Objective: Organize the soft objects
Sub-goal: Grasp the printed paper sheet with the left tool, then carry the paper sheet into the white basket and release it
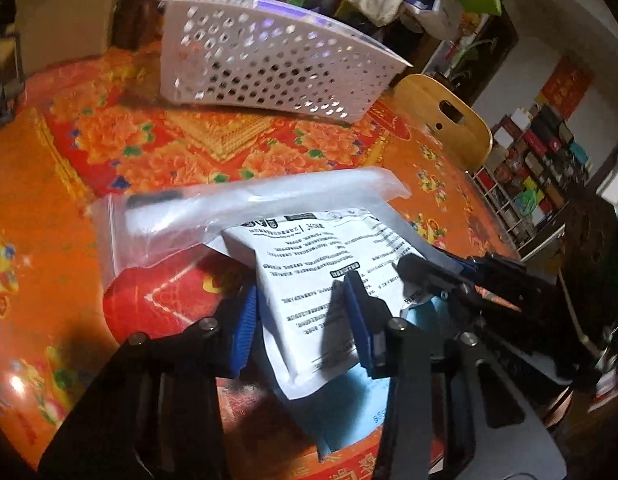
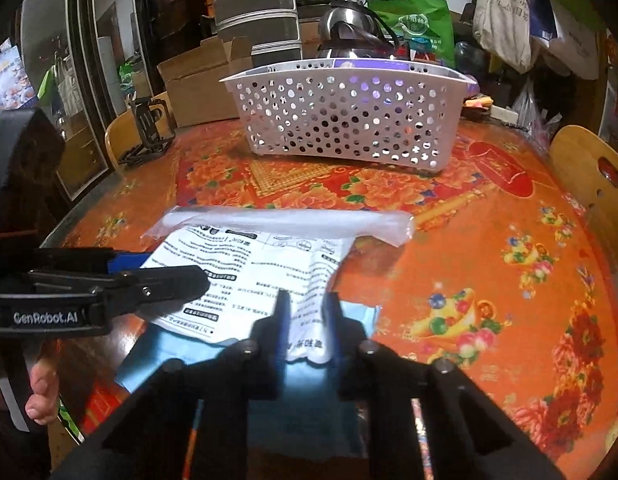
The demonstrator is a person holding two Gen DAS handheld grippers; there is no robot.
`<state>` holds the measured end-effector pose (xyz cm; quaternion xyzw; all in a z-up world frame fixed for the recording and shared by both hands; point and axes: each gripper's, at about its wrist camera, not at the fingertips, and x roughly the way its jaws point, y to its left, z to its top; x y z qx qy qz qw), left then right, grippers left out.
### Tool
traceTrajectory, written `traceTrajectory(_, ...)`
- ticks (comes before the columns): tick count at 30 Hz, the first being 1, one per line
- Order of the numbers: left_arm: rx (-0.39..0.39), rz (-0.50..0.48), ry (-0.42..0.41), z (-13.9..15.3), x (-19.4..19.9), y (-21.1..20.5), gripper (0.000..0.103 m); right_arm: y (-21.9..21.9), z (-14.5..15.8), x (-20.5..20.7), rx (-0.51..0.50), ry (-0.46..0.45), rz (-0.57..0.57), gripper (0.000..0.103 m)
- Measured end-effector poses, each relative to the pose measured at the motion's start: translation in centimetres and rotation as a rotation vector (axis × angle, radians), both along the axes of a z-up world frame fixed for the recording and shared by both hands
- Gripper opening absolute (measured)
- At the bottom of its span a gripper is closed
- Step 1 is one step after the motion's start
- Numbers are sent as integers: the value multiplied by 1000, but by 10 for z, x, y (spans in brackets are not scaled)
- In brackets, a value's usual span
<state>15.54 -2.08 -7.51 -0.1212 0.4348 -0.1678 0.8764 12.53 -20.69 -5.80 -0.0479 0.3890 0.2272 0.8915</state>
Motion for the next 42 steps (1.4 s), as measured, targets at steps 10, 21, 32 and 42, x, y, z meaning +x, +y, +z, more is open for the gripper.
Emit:
traceTrajectory(10, 1, -32, -114, 21, -24, 0, 33, 0, 13, -19, 7, -87, 6, 6)
traceTrajectory(21, -30, -35, -238, 60, -55, 11, 31, -3, 54, -42, 66, -184, 11, 5)
traceTrajectory(32, -18, -31, -311, 111, -51, 17, 29, -2, 97, -36, 95, -258, 8, 5)
traceTrajectory(42, 4, -27, -380, 183, 8, 17, 28, -5, 154, 17, 139, -307, -14, 5)
